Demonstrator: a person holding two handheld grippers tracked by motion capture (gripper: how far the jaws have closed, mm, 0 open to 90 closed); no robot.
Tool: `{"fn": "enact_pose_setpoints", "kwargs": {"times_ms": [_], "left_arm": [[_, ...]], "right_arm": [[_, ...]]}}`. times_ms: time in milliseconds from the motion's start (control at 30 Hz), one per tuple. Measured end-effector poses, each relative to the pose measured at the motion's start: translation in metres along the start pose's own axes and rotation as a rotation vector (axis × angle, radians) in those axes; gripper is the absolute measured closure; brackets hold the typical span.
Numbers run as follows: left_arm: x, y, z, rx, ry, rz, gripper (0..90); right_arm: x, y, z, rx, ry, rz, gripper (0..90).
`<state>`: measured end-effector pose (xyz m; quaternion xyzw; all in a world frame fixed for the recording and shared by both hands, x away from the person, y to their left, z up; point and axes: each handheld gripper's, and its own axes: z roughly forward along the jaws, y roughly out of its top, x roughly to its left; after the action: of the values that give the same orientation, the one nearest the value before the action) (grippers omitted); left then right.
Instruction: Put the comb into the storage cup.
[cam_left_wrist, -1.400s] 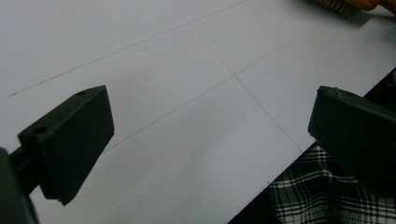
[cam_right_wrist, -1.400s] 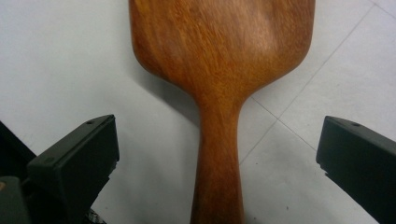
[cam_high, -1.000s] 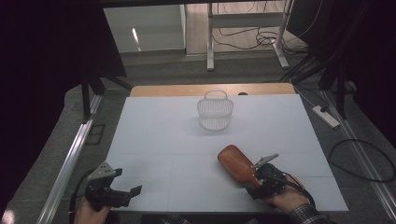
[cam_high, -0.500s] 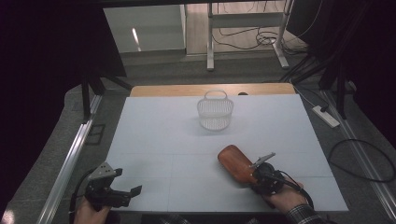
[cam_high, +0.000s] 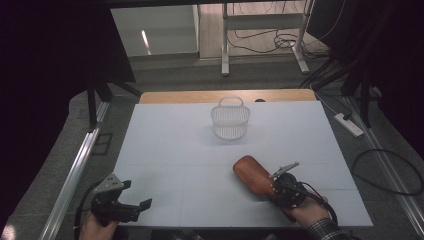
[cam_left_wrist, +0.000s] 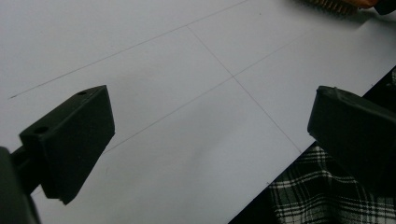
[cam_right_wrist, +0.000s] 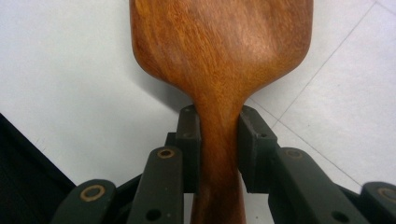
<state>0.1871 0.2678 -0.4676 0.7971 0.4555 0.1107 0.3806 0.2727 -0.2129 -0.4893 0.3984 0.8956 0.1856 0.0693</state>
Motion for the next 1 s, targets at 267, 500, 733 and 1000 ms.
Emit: {"fn": "enact_pose_setpoints", "kwargs": {"times_ms": [267, 500, 733, 1000], "left_arm": [[-0.001, 0.001, -0.001, -0.013, -0.013, 0.013, 1.3], [-0.006, 0.007, 0.001, -0.032, -0.010, 0.053, 0.2], [-0.009, 0.017, 0.007, -0.047, -0.039, 0.079, 0.4], [-0.017, 0.029, 0.020, -0.065, -0.069, 0.114, 0.0]], "right_arm": [[0.001, 0.000, -0.004, -0.037, -0.015, -0.010, 72.3], [0.002, 0.001, -0.009, -0.078, -0.003, -0.009, 72.2], [0.000, 0.001, -0.015, -0.132, 0.024, 0.003, 72.2], [0.000, 0.002, -0.024, -0.192, 0.043, 0.009, 72.2]]}}
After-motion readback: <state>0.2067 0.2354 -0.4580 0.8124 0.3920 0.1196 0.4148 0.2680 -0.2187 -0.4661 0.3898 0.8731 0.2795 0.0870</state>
